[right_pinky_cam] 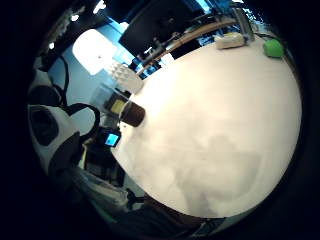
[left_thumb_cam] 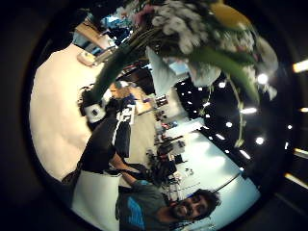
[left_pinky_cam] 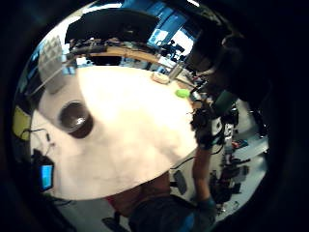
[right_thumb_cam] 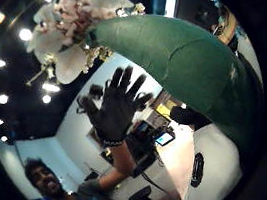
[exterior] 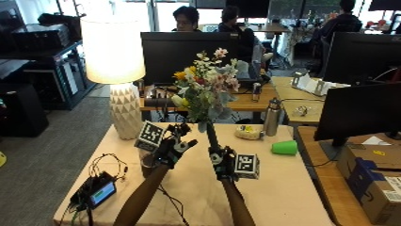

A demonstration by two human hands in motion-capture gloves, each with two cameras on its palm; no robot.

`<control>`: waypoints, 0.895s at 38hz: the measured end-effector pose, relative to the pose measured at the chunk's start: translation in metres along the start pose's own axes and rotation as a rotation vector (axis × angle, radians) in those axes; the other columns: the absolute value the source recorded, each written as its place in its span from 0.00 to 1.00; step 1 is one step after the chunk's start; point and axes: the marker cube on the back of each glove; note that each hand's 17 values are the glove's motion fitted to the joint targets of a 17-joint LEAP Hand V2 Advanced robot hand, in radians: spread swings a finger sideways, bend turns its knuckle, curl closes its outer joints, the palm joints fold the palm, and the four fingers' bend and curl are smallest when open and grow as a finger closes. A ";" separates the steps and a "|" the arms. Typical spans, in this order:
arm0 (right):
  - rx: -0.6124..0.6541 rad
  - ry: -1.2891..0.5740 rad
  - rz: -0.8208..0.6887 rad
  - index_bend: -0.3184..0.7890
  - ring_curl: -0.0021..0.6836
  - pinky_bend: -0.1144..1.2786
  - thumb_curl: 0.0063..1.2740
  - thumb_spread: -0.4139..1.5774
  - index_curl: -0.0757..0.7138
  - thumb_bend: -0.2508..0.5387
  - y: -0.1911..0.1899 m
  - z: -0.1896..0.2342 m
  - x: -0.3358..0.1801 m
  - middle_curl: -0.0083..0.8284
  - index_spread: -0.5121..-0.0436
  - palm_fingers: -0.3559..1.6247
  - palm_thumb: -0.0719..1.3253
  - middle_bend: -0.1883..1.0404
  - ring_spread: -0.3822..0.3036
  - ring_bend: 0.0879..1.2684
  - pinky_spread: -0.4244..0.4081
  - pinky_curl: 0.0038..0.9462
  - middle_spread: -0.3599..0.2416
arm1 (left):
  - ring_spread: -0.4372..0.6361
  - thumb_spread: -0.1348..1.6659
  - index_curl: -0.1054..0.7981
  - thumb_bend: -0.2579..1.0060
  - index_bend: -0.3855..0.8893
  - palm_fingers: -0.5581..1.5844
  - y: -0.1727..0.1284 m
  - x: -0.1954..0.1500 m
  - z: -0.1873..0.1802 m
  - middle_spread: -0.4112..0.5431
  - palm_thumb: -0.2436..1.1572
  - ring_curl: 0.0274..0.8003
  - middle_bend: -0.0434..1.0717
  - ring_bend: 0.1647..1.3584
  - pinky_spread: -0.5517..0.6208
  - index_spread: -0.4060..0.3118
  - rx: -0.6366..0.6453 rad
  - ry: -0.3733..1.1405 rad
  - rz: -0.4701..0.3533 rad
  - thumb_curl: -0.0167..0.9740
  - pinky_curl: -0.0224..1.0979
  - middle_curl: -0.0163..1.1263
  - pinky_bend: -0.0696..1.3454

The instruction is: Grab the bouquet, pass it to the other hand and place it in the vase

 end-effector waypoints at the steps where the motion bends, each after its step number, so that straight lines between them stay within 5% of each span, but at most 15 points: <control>1: -0.009 -0.020 -0.010 0.55 0.84 0.63 0.47 0.63 0.75 0.29 0.001 0.005 -0.003 0.78 0.59 0.88 0.72 0.81 0.28 0.80 0.18 0.53 0.33 | 0.52 0.64 0.41 0.19 0.35 0.50 -0.002 0.005 0.004 0.40 0.46 0.37 0.25 0.33 0.76 0.52 0.001 0.036 0.000 0.35 0.36 0.33 0.32; 10: -0.114 -0.202 -0.235 0.54 0.84 0.63 0.48 0.63 0.77 0.29 0.009 0.044 -0.025 0.78 0.59 0.87 0.71 0.82 0.28 0.81 0.18 0.53 0.33 | 0.42 0.62 0.37 0.22 0.36 0.54 -0.012 0.024 0.021 0.34 0.61 0.39 0.23 0.39 0.66 0.53 0.067 0.271 -0.007 0.40 0.37 0.34 0.34; 20: -0.177 -0.261 -0.129 0.54 0.83 0.63 0.48 0.63 0.79 0.29 0.023 0.068 -0.021 0.78 0.58 0.87 0.71 0.82 0.28 0.80 0.18 0.53 0.34 | 0.17 0.51 0.35 0.28 0.35 0.77 -0.015 0.010 0.021 0.18 0.82 0.43 0.35 0.44 0.33 0.37 0.061 0.270 -0.060 0.53 0.37 0.38 0.36; 24: -0.183 -0.232 -0.113 0.54 0.83 0.63 0.48 0.63 0.80 0.29 0.021 0.072 -0.010 0.78 0.58 0.87 0.71 0.82 0.28 0.79 0.17 0.53 0.34 | 0.13 0.49 0.36 0.26 0.37 0.79 -0.015 0.009 0.022 0.16 0.83 0.48 0.38 0.46 0.26 0.33 0.033 0.236 -0.058 0.56 0.39 0.42 0.37; 34: -0.311 -0.109 -0.213 0.52 0.82 0.61 0.49 0.63 0.81 0.29 0.016 0.060 -0.022 0.77 0.58 0.85 0.71 0.80 0.28 0.77 0.17 0.51 0.35 | 0.09 0.68 0.38 0.19 0.40 0.83 -0.021 0.026 0.003 0.10 0.74 0.54 0.48 0.52 0.19 0.28 0.007 0.230 -0.038 0.46 0.40 0.48 0.36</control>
